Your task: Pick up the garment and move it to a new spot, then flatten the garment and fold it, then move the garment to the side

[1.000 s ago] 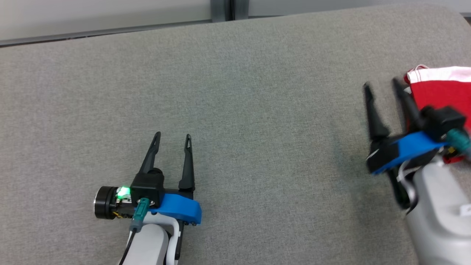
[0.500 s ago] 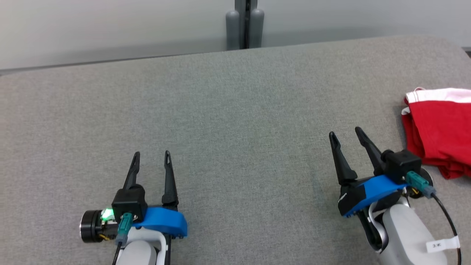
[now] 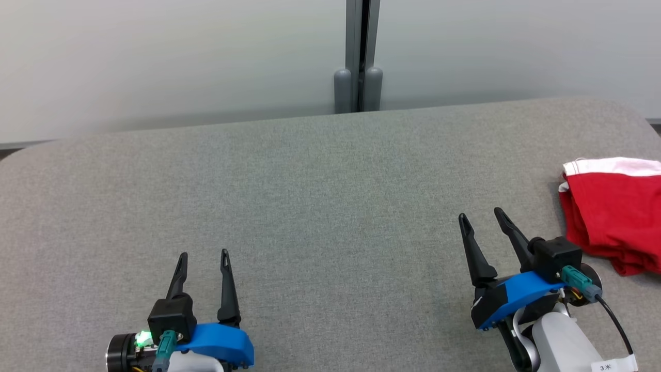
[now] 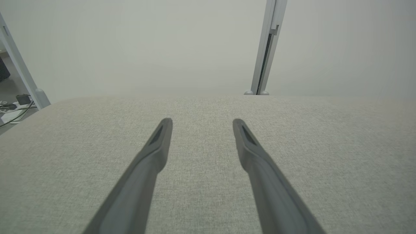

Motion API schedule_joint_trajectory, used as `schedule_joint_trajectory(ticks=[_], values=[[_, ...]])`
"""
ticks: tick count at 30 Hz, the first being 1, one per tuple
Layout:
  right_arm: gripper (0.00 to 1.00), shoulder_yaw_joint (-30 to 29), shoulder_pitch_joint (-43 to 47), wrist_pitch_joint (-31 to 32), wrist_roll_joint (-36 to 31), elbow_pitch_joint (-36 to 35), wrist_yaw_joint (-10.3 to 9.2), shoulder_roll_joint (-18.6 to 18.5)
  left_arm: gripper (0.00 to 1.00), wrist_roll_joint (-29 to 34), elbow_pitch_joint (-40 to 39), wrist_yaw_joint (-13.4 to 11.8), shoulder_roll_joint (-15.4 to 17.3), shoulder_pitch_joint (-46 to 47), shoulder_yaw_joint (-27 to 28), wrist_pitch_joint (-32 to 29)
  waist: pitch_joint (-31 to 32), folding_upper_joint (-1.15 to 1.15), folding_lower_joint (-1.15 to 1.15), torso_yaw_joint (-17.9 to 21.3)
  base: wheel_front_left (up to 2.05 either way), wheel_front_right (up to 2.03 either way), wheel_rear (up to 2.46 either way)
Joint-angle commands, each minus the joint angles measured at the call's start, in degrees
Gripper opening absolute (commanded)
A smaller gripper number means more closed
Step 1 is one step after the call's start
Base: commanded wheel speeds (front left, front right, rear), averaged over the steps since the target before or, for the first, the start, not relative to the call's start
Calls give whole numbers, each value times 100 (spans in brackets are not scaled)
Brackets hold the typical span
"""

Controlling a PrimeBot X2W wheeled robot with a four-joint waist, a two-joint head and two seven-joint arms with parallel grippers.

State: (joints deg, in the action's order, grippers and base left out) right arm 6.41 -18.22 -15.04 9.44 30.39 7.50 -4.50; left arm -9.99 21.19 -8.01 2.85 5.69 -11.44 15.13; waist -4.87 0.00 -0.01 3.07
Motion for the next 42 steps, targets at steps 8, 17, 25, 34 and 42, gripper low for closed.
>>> schedule_joint_trajectory(ticks=[8,17,25,34,42], values=[[100,-69,251,-15,-54,25,-2,91,100,34,39,109,6,-239,187,-2,310,0,1,-29,0,0,0],[100,-53,348,-15,-53,-6,-2,129,100,-19,11,155,6,-385,263,-2,448,0,1,-97,0,0,0],[0,-62,329,23,-12,92,0,118,0,-196,82,255,1,-475,290,-8,477,0,1,-150,0,0,0],[0,-228,420,282,753,36,0,122,0,-952,75,376,1,-460,438,-228,478,0,1,-159,0,0,0],[0,-320,534,467,1609,-190,0,127,0,-1771,-24,509,2,-398,588,-443,477,0,1,-169,0,0,0]])
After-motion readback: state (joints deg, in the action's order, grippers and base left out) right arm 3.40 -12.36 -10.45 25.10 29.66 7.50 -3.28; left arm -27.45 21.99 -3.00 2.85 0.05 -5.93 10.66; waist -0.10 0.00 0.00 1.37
